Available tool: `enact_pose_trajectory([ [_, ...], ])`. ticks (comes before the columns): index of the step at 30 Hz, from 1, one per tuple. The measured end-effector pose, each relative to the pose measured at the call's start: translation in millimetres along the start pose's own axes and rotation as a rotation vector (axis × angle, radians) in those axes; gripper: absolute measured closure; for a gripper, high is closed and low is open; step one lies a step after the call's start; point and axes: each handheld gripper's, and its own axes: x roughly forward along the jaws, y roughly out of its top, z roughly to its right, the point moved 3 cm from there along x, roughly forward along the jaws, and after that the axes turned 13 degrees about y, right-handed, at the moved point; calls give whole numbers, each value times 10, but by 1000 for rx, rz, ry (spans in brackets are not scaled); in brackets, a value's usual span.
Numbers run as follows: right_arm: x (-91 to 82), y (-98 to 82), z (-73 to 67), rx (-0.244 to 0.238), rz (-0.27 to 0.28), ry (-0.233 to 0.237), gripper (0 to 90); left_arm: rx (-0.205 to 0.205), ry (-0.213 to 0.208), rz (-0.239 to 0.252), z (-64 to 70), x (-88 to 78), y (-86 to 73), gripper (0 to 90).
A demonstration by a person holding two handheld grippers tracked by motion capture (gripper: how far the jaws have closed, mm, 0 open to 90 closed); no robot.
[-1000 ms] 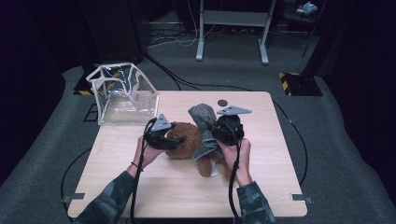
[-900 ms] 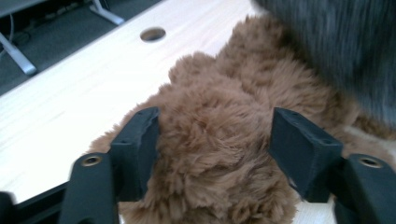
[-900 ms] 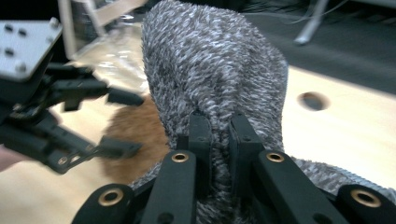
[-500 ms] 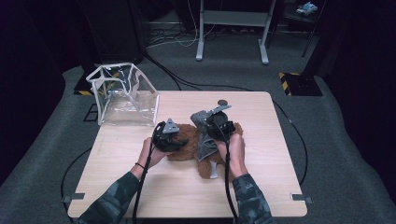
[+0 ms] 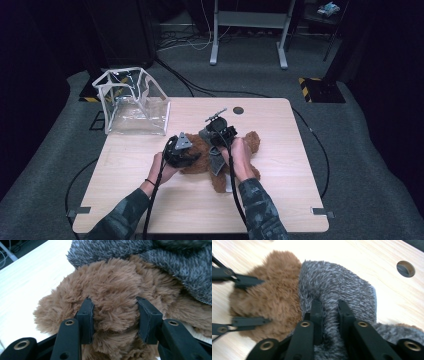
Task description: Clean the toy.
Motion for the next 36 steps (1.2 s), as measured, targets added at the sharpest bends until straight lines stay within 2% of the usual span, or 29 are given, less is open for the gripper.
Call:
enact_pose_trajectory([
  [5, -54, -67, 57, -3, -7, -38, 825, 5, 16, -2, 43, -17, 0, 552],
  [9, -138, -158, 195, 42, 27, -51, 828, 8, 2, -8, 45, -27, -1, 554],
  [10, -158, -179, 232, 35, 27, -69, 829, 4, -5, -8, 43, -30, -4, 554],
  [11, -171, -203, 256, 49, 27, -83, 829, 1, -9, -8, 39, -33, -8, 554],
  [12, -187, -230, 291, 53, 32, -81, 830, -6, -7, 0, 40, -31, -13, 554],
  [13, -196, -252, 308, 77, 40, -80, 830, -6, -7, 1, 41, -32, -16, 554],
  [14, -208, -270, 332, 73, 39, -88, 830, -4, -8, 2, 44, -37, -21, 554],
  [19, -309, -413, 474, 112, 54, -109, 831, -4, -2, 9, 58, -47, -33, 554],
  [20, -327, -448, 494, 134, 56, -118, 831, -5, -3, 9, 58, -48, -34, 554],
  [21, -350, -482, 535, 128, 61, -124, 831, -7, -5, 10, 57, -48, -35, 554],
  [25, -415, -643, 675, 169, 46, -162, 831, -12, -5, 10, 51, -46, -39, 554],
  [27, -409, -759, 749, 194, 15, -187, 831, -19, -6, 12, 44, -43, -41, 554],
  [30, -401, -860, 806, 216, 14, -181, 830, -22, -6, 10, 42, -42, -39, 554],
  [33, -506, -822, 789, 226, 77, -162, 830, -22, -6, 6, 41, -43, -36, 554],
  [36, -667, -654, 666, 201, 164, -142, 829, -27, -4, 7, 42, -45, -28, 554],
])
